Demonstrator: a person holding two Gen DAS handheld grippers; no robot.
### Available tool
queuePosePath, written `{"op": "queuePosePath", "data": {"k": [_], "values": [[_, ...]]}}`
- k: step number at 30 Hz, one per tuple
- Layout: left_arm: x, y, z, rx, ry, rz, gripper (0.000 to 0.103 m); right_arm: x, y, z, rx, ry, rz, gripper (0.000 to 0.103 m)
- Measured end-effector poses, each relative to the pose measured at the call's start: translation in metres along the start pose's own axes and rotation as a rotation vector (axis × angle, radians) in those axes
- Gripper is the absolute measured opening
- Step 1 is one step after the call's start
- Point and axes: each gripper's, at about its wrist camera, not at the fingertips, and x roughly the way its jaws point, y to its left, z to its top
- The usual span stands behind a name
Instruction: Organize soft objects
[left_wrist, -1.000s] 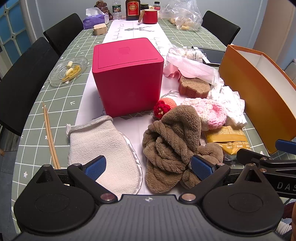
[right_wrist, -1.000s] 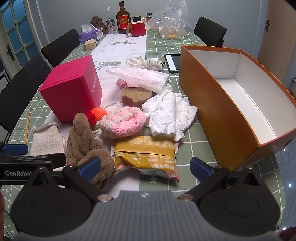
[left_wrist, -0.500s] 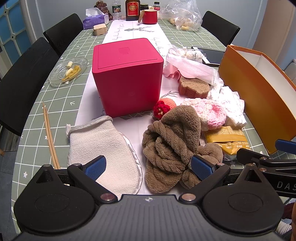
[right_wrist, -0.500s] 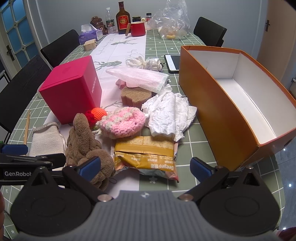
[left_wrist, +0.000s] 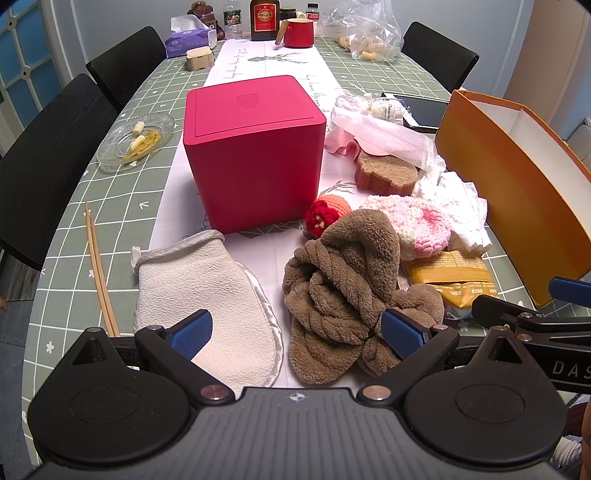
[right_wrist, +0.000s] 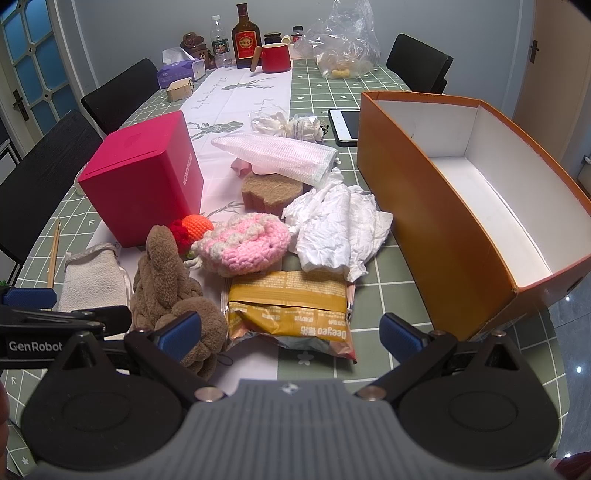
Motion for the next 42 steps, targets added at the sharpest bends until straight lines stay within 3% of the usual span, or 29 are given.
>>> {"op": "queuePosePath", "data": {"k": [30, 35, 38, 42], "values": [[0.000, 0.003, 0.000, 0.001, 0.012, -0.019, 0.103, -0.001, -0.004, 0.004, 0.000, 0.005, 0.013, 0.100], [0.007, 0.021, -0.006, -0.009, 0.029, -0.005, 0.103, -0.020, -0.023, 0.016, -0.002, -0.137, 0.023, 0.100], [0.016, 0.036, -0.012, -0.031, 0.061, -0.017, 0.103, -0.023, -0.026, 0.017, -0.075, -0.218, 0.137, 0.100], [0.024, 0.050, -0.021, -0.015, 0.079, -0.016, 0.103, -0.021, -0.016, 0.019, -0.172, -0.244, 0.211, 0.100]]}}
